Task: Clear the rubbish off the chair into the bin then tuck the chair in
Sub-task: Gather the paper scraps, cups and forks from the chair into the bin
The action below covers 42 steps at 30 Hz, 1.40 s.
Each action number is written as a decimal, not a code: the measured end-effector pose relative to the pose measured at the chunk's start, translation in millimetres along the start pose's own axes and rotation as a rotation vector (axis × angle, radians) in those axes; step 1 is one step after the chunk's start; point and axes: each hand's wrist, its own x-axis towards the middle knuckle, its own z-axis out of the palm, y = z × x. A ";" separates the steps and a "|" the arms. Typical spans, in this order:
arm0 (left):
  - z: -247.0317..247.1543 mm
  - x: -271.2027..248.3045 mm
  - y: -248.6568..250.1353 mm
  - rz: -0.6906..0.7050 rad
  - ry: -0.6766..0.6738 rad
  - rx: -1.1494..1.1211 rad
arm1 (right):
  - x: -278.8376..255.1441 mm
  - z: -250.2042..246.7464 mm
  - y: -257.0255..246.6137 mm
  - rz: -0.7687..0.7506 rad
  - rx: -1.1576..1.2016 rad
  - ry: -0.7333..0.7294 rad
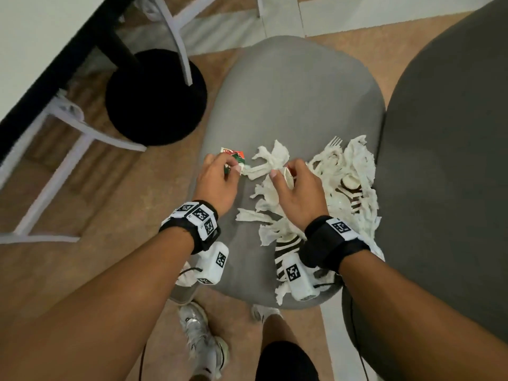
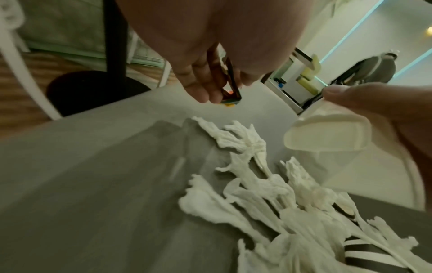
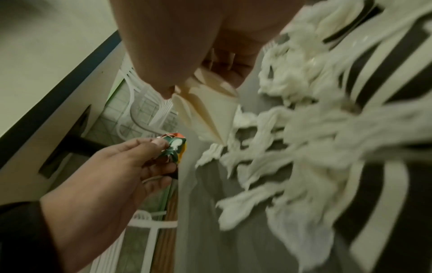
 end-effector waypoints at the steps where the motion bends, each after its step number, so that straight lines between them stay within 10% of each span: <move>1: -9.4 -8.7 -10.7 -0.027 0.024 -0.022 | -7.7 12.8 -7.9 -0.008 0.005 -0.033; 11: -106.5 -128.9 -176.0 -0.299 0.123 -0.014 | -113.5 189.1 -78.7 -0.222 -0.099 -0.551; 20: -139.6 -201.7 -267.9 -0.409 0.101 -0.041 | -139.0 274.9 -69.4 -0.164 -0.471 -0.715; 28: -113.9 -221.3 -261.9 -0.522 -0.238 -0.219 | -140.0 260.0 -68.6 -0.197 -0.403 -0.688; 42: -72.2 -120.2 -124.4 -0.245 -0.243 0.058 | -73.8 103.9 -36.8 -0.091 -0.138 -0.436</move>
